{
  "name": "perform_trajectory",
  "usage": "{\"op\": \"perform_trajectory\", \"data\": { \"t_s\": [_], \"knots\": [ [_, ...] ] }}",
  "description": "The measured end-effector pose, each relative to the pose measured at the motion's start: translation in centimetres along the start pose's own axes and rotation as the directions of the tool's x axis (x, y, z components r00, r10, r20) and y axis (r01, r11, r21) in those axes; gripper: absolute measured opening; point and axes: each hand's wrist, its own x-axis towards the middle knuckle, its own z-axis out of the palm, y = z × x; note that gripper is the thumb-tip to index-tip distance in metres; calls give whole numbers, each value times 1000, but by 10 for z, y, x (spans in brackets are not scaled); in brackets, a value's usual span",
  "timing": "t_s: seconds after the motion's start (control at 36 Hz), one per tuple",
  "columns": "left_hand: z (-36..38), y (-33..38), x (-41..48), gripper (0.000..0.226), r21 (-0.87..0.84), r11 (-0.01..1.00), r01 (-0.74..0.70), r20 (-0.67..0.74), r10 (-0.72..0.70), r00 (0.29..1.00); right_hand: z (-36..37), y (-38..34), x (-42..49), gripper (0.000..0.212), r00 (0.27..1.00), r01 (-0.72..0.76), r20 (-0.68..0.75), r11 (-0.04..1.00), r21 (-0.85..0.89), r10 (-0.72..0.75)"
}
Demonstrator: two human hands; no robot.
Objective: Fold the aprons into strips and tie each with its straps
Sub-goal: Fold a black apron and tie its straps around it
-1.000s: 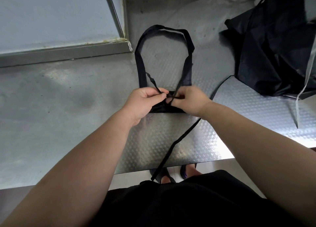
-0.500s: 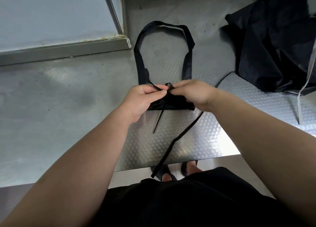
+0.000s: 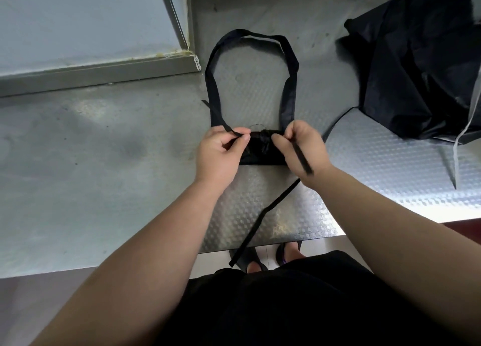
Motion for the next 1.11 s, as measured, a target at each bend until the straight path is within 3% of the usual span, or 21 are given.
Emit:
{"op": "perform_trajectory", "data": {
  "t_s": [0.11, 0.22, 0.36, 0.5, 0.64, 0.81, 0.94, 1.0, 1.11],
  "knots": [
    [3, -1, -12, 13, 135, 990, -39, -125, 56, 991, 4, 2, 0, 35, 998, 61, -9, 988, -139, -63],
    [3, -2, -18, 28, -63, 981, 185, -69, -189, 980, -1, 5, 5, 35, 999, 47, -6, 976, -214, -49],
    [-10, 9, -4, 23, -135, 922, 364, 41, -362, 931, -6, 5, 5, 38, 998, 61, -13, 960, -273, -67],
    [-9, -3, -2, 20, 193, 952, 236, -108, -218, 970, -18, 3, -9, 42, 992, 102, -27, 930, -353, -119],
    [-1, -5, -12, 10, 232, 928, 291, -254, -231, 939, -22, 9, -19, 30, 994, -46, -113, 922, -385, 2],
    [-10, 8, -3, 18, 18, 936, 350, -118, -346, 931, -20, 5, -12, 8, 974, -202, -146, 951, -233, 171],
    [-19, 13, 6, 14, -165, 823, 543, 4, -550, 835, -19, 7, -18, 21, 963, -249, -54, 947, 202, 265],
    [-23, 16, 9, 9, -280, 749, 601, 18, -622, 783, -20, 3, -21, 24, 970, -223, -8, 900, 375, 244],
    [-31, 21, 13, 6, -463, 611, 642, 40, -709, 704, -19, -6, -27, 23, 997, -67, 50, 933, 354, 53]
  ]
}}
